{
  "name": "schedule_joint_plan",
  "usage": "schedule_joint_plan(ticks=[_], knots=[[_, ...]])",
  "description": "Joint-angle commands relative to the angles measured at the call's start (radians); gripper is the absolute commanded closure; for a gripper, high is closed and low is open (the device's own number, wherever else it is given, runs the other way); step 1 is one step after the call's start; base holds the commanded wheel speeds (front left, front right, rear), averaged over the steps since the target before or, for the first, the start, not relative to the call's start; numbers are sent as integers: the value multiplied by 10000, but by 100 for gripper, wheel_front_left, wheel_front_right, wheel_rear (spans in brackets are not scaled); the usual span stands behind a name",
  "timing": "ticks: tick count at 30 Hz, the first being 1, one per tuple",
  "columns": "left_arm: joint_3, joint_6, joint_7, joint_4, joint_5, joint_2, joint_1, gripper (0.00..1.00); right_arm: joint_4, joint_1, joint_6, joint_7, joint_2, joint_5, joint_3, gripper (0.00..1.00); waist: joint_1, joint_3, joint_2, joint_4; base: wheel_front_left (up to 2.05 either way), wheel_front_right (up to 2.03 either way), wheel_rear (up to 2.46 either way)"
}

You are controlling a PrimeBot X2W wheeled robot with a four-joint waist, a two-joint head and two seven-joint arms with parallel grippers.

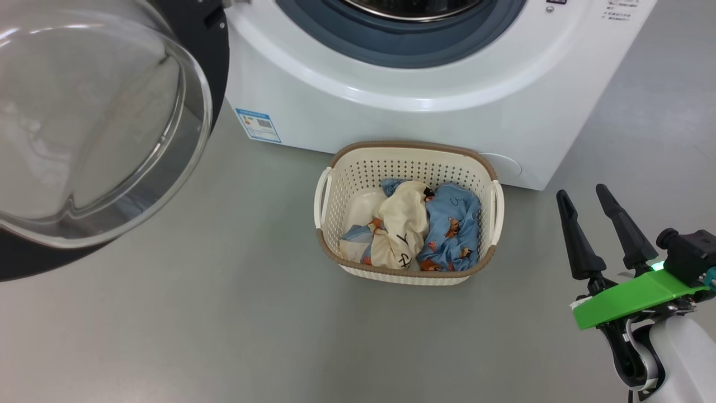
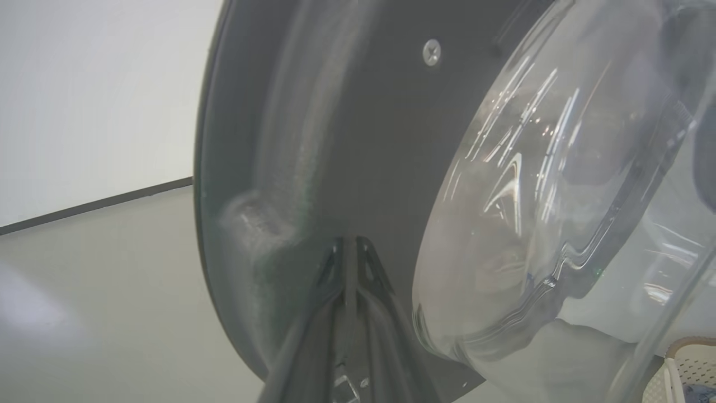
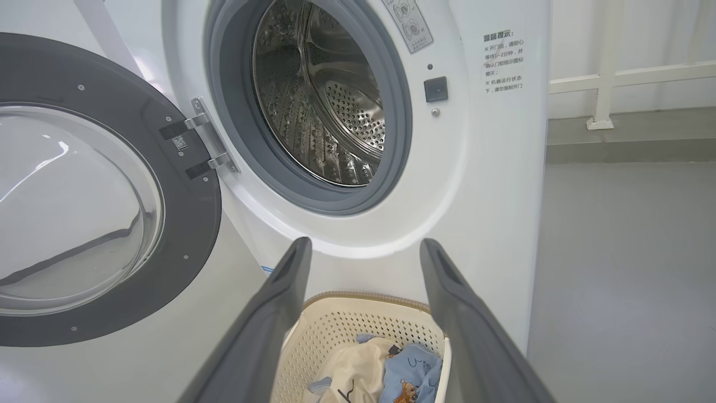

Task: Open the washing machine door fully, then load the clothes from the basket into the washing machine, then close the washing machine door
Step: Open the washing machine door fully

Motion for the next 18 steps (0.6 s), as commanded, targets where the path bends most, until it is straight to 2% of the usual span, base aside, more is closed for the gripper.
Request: schedule_joint_plan(ticks=[1, 13, 14, 15, 16, 17, 18], knots=[[266, -84, -175, -148, -1, 703, -147, 100, -208, 117, 56, -93, -26, 44, 199, 0, 1, -72, -1, -5, 0, 0, 0], [298, -281, -446, -1537, -163, -121, 918, 100, -243, 379, 56, -93, -13, 33, 105, 0, 1, -523, -1, -61, 0, 0, 0], [359, -276, -452, -1773, -181, -204, 1066, 95, -247, 417, 56, -93, -17, 30, 98, 0, 1, -580, -1, -79, 0, 0, 0], [432, -266, -455, -2047, -182, -273, 1220, 69, -250, 459, 56, -93, -24, 27, 96, 0, 1, -637, -1, -98, 0, 0, 0], [505, -246, -457, -2348, -163, -344, 1389, 58, -253, 501, 56, -93, -29, 22, 98, 0, 1, -701, -1, -121, 0, 0, 0], [584, -237, -458, -2650, -155, -424, 1574, 35, -258, 539, 56, -93, -33, 7, 100, 0, 1, -772, -1, -151, 0, 0, 0], [647, -215, -459, -2953, -132, -506, 1767, 0, -272, 577, 56, -93, -36, -1, 108, 0, 1, -842, -1, -187, 0, 0, 0]])
